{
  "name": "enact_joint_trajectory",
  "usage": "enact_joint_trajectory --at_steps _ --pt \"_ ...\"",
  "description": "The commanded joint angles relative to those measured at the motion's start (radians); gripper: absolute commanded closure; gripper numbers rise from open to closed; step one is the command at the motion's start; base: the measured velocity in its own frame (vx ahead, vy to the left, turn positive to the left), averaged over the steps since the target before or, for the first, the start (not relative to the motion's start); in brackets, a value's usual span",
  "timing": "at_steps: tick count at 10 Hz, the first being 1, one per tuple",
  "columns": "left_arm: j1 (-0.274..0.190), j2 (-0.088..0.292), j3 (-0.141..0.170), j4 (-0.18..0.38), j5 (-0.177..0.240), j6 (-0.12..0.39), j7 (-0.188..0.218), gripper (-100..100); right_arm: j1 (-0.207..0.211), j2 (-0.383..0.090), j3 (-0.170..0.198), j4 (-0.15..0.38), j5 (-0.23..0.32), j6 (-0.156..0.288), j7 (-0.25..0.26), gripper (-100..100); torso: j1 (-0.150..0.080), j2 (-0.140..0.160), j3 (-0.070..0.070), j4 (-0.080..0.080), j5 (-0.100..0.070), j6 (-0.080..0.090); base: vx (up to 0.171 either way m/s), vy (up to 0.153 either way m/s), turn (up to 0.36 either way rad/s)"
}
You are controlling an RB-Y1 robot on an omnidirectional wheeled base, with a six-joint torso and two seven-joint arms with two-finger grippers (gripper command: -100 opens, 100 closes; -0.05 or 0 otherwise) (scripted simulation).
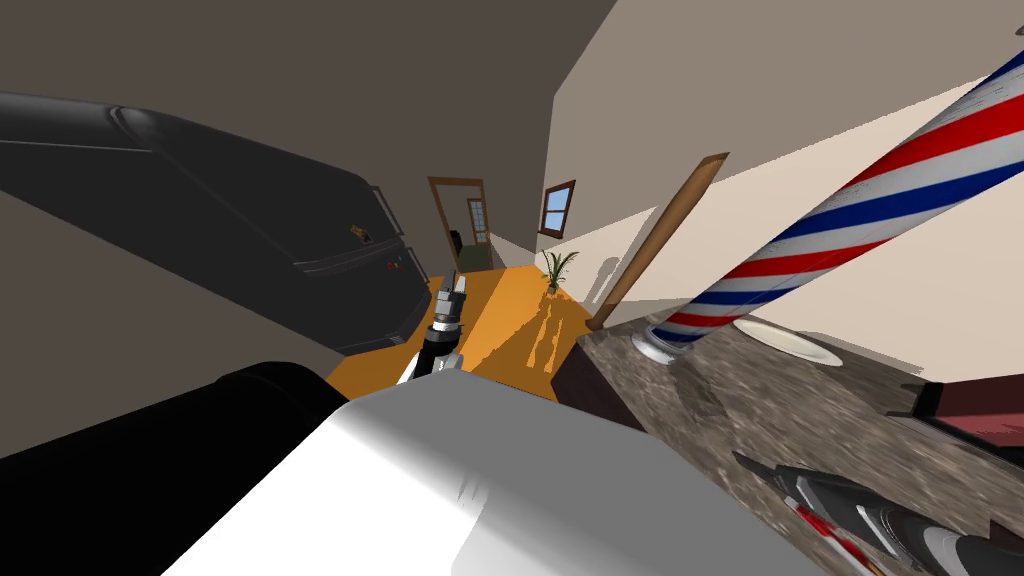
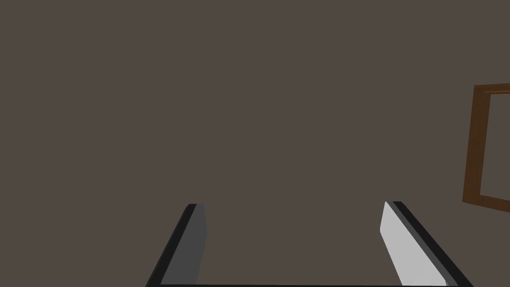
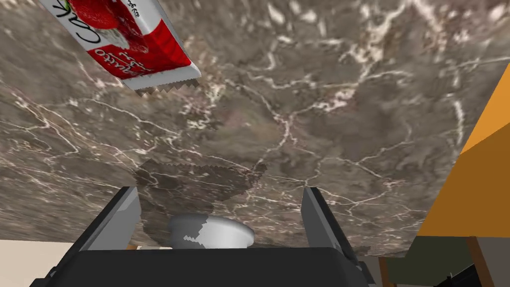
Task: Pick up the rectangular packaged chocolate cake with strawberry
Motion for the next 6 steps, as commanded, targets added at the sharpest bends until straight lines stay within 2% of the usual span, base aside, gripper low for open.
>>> enact_joint_trajectory --at_steps 1,2,3,4,6 --pt "0.0 0.0 0.0 0.0 0.0 0.0 0.0 0 0.031 -0.05 0.035 0.037 0.011 -0.038 0.037 -100 0.0 0.0 0.0 0.0 0.0 0.0 0.017 -0.045 0.122" --pt "0.0 0.0 0.0 0.0 0.0 0.0 0.0 0 0.031 -0.071 0.035 0.037 0.011 -0.038 0.037 -100 -0.001 0.0 0.0 0.0 0.0 0.0 0.019 -0.045 0.024" --pt "0.0 0.0 0.0 0.0 0.0 0.0 0.0 0 0.059 -0.103 0.048 0.06 0.017 -0.065 0.057 -100 -0.001 0.0 0.0 0.0 0.0 0.0 0.02 -0.042 0.037" --pt "0.0 0.0 0.0 0.0 0.0 0.0 0.0 0 0.059 -0.114 0.048 0.06 0.017 -0.065 0.057 -100 -0.001 0.0 0.0 0.0 0.0 0.0 0.013 -0.029 0.027" --pt "0.0 0.0 0.0 0.0 0.0 0.0 0.0 0 0.112 -0.179 0.075 0.1 0.026 -0.117 0.099 -100 0.0 0.0 0.0 0.0 0.0 0.0 0.011 -0.038 0.054"
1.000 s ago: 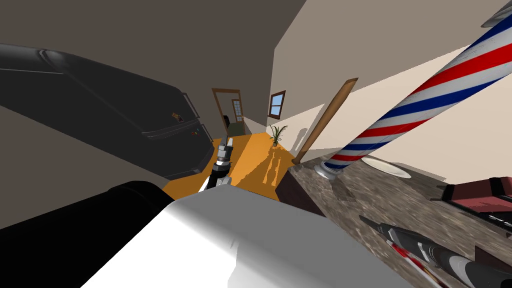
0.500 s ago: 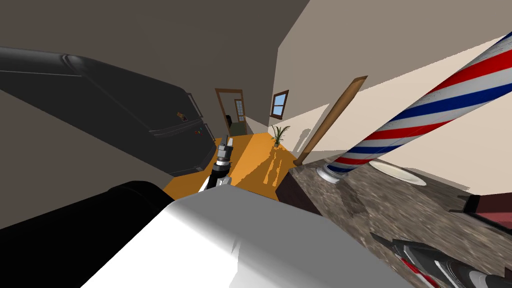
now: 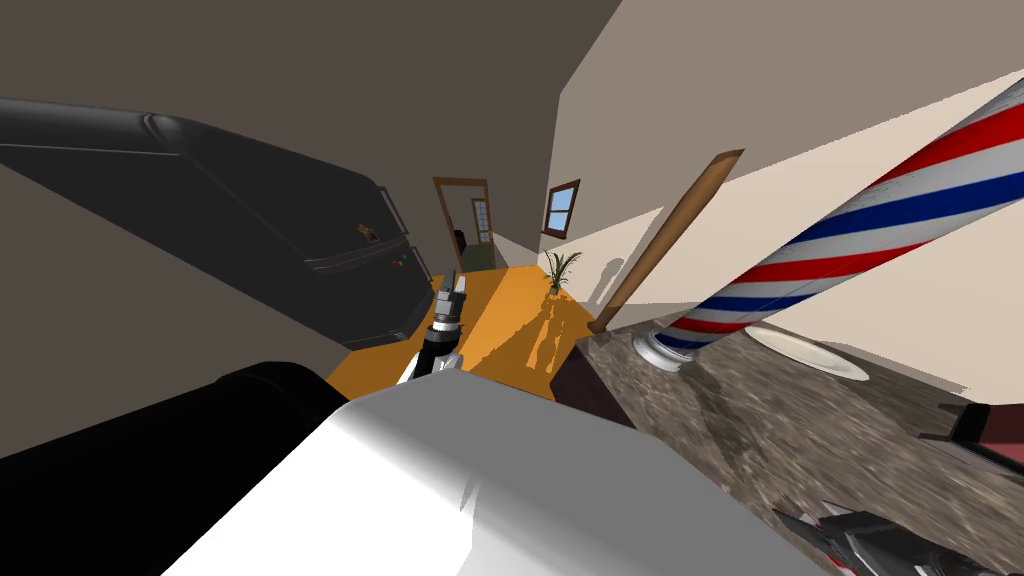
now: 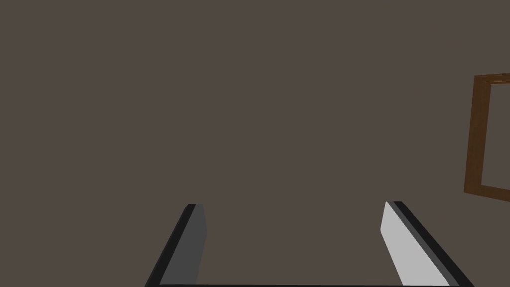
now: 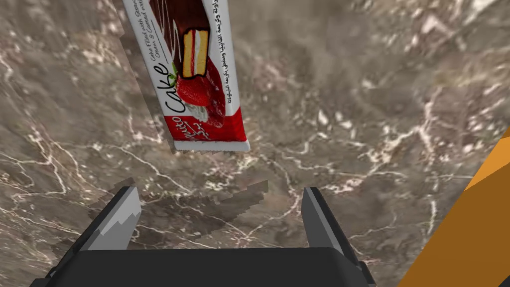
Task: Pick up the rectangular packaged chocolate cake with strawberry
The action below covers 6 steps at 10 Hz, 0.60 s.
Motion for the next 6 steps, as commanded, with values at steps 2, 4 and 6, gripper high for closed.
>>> enact_joint_trajectory --at_steps 2,4,6 --pt "0.0 0.0 0.0 0.0 0.0 0.0 0.0 0 0.062 -0.025 -0.039 0.001 0.015 -0.015 0.004 -100 0.001 0.0 0.0 0.0 0.0 0.0 0.008 -0.025 0.011" --pt "0.0 0.0 0.0 0.0 0.0 0.0 0.0 0 0.106 -0.084 -0.014 0.034 0.022 -0.064 0.041 -100 0.002 0.0 0.0 0.0 0.0 0.0 0.008 -0.028 0.035" --pt "0.0 0.0 0.0 0.0 0.0 0.0 0.0 0 0.106 -0.084 -0.014 0.034 -0.108 -0.064 0.106 -100 0.001 0.0 0.0 0.0 0.0 0.0 0.007 -0.03 0.005"
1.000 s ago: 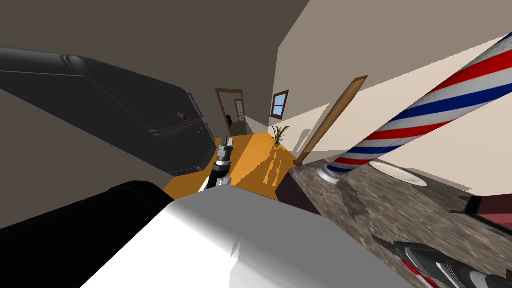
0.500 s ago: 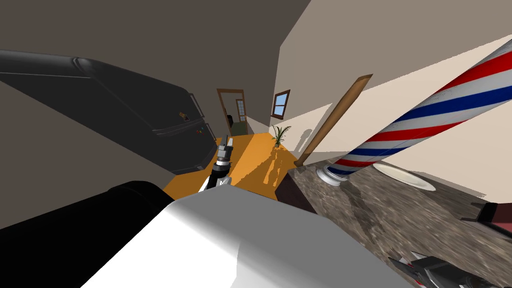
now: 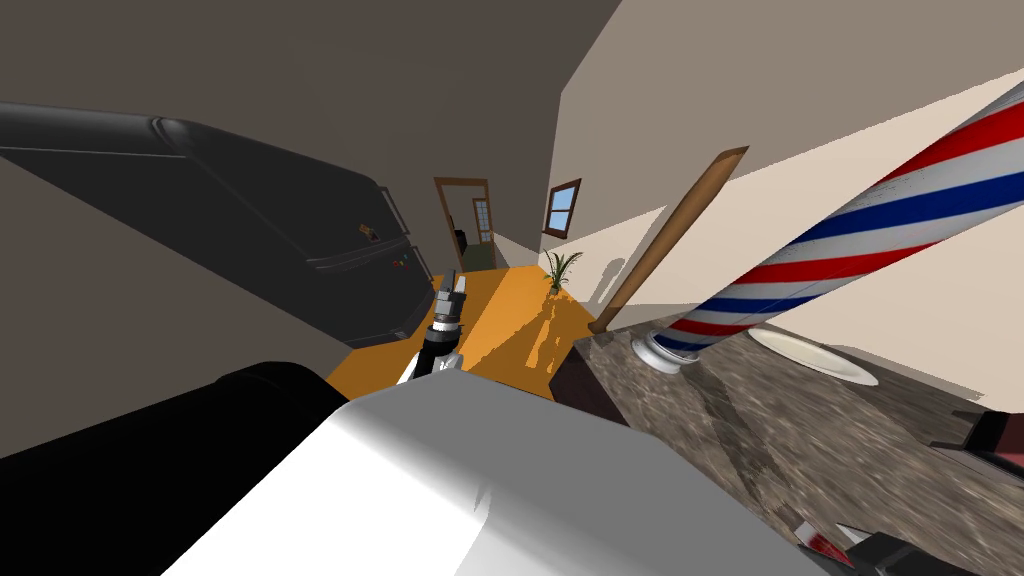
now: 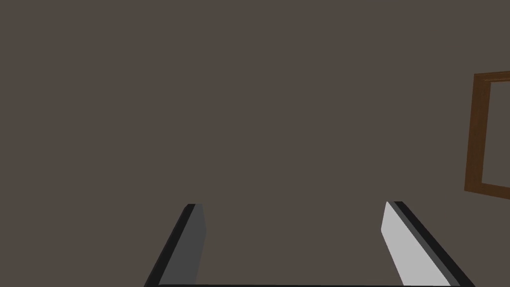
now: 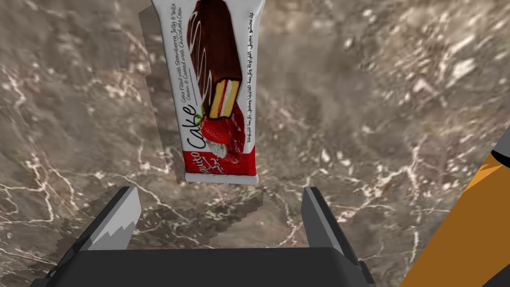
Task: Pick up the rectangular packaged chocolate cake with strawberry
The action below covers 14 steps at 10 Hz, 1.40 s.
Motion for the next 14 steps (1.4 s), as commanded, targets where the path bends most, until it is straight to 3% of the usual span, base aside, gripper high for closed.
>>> enact_joint_trajectory --at_steps 1,3,6,8,9,12,13,14 --pt "0.0 0.0 0.0 0.0 0.0 0.0 0.0 0 -0.011 0.014 -0.005 -0.005 0.05 -0.003 -0.05 -100 0.0 0.0 0.0 0.0 0.0 0.0 0.0 0.0 0.0" --pt "0.0 0.0 0.0 0.0 0.0 0.0 0.0 0 -0.011 0.014 -0.005 -0.005 0.113 -0.003 -0.092 -100 0.002 0.001 0.0 0.0 0.0 0.0 -0.001 0.003 0.0" --pt "0.0 0.0 0.0 0.0 0.0 0.0 0.0 0 -0.011 0.014 -0.005 -0.005 0.151 -0.003 -0.092 -100 0.002 0.001 0.0 0.0 0.0 0.0 0.0 0.0 0.0" --pt "0.0 0.0 0.0 0.0 0.0 0.0 0.0 0 0.033 -0.043 0.024 0.028 0.157 -0.056 -0.051 -100 -0.001 0.0 0.0 0.0 0.0 0.0 0.007 -0.052 0.027" --pt "0.0 0.0 0.0 0.0 0.0 0.0 0.0 0 0.017 -0.043 0.024 0.028 0.21 -0.056 -0.079 -100 -0.002 0.0 0.0 0.0 0.0 0.0 0.016 -0.048 0.003" --pt "0.0 0.0 0.0 0.0 0.0 0.0 0.0 0 0.033 -0.043 0.024 0.028 0.157 -0.056 -0.051 -100 0.001 0.0 0.0 0.0 0.0 0.0 0.002 -0.003 0.0" --pt "0.0 0.0 0.0 0.0 0.0 0.0 0.0 0 0.024 -0.04 0.03 0.027 0.174 -0.057 -0.061 -100 0.002 0.0 0.0 0.0 0.0 0.0 0.0 0.0 0.0" --pt "0.0 0.0 0.0 0.0 0.0 0.0 0.0 0 0.025 -0.041 0.029 0.027 0.172 -0.057 -0.058 0 0.002 0.0 0.0 0.0 0.001 0.0 0.0 0.0 0.0"
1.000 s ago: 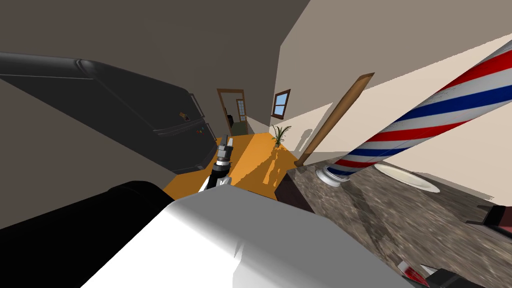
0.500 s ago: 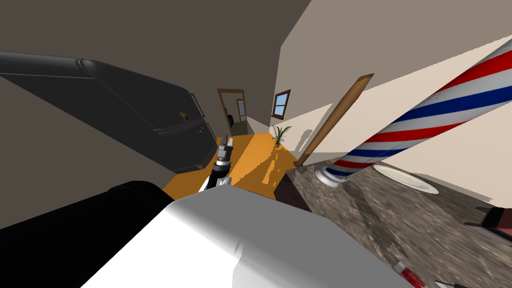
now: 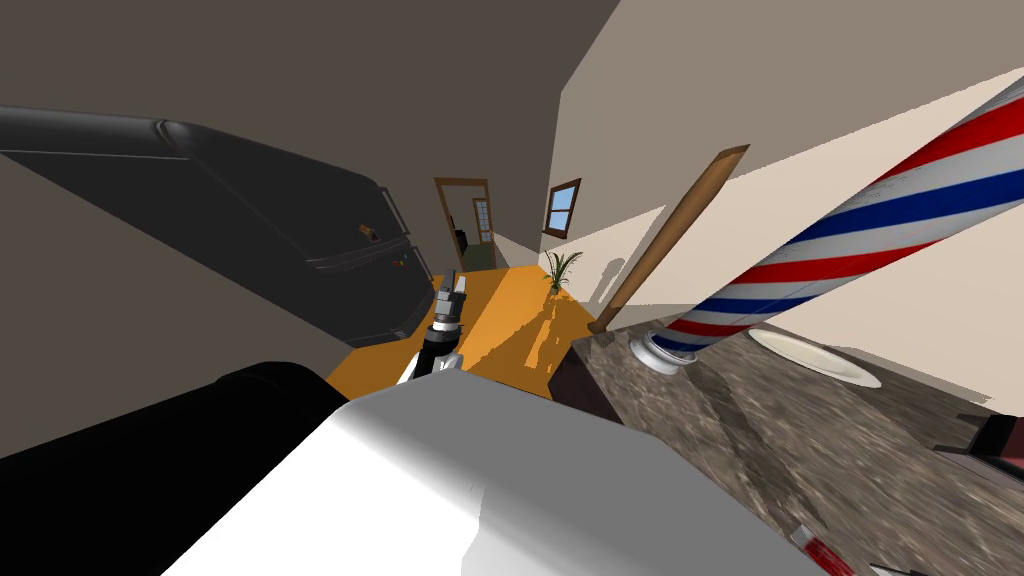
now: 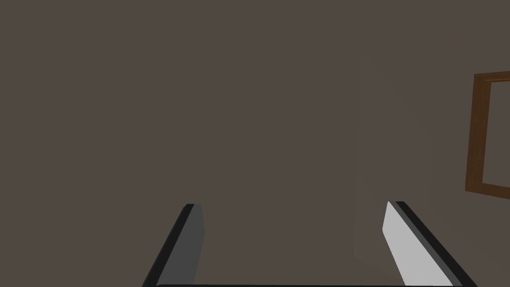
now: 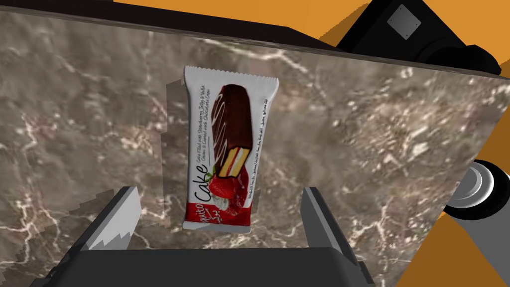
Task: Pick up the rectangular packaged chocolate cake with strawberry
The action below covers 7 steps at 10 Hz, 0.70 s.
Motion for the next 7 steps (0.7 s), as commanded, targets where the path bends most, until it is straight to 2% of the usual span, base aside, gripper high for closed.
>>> enact_joint_trajectory --at_steps 1,3,4,5,6,7 --pt "0.0 0.0 0.0 0.0 0.0 0.0 0.0 0 0.018 -0.008 -0.007 -0.037 -0.005 0.04 -0.001 -100 0.0 0.0 0.0 0.0 0.0 0.0 0.017 -0.036 -0.016" --pt "0.0 0.0 0.0 0.0 0.0 0.0 0.0 0 0.037 -0.016 -0.014 -0.073 -0.009 0.081 -0.002 -100 -0.004 -0.001 -0.001 0.0 -0.001 0.0 0.016 -0.056 -0.007" --pt "0.0 0.0 0.0 0.0 0.0 0.0 0.0 0 0.037 -0.016 -0.014 -0.073 -0.009 0.081 -0.002 -100 -0.004 -0.001 -0.001 0.0 -0.001 0.0 0.008 -0.027 0.004" --pt "0.0 0.0 0.0 0.0 0.0 0.0 0.0 0 0.055 -0.023 -0.021 -0.11 -0.014 0.121 -0.002 -100 -0.002 -0.001 0.0 0.0 -0.001 0.0 0.0 0.0 0.0" --pt "0.0 0.0 0.0 0.0 0.0 0.0 0.0 0 0.055 -0.023 -0.021 -0.11 -0.014 0.121 -0.002 -100 -0.001 0.0 0.0 0.0 0.0 0.0 -0.006 -0.006 0.02" --pt "0.0 0.0 0.0 0.0 0.0 0.0 0.0 0 0.074 -0.031 -0.028 -0.146 -0.018 0.161 -0.003 -100 -0.001 0.0 0.0 0.0 0.0 0.0 -0.005 -0.006 0.018"
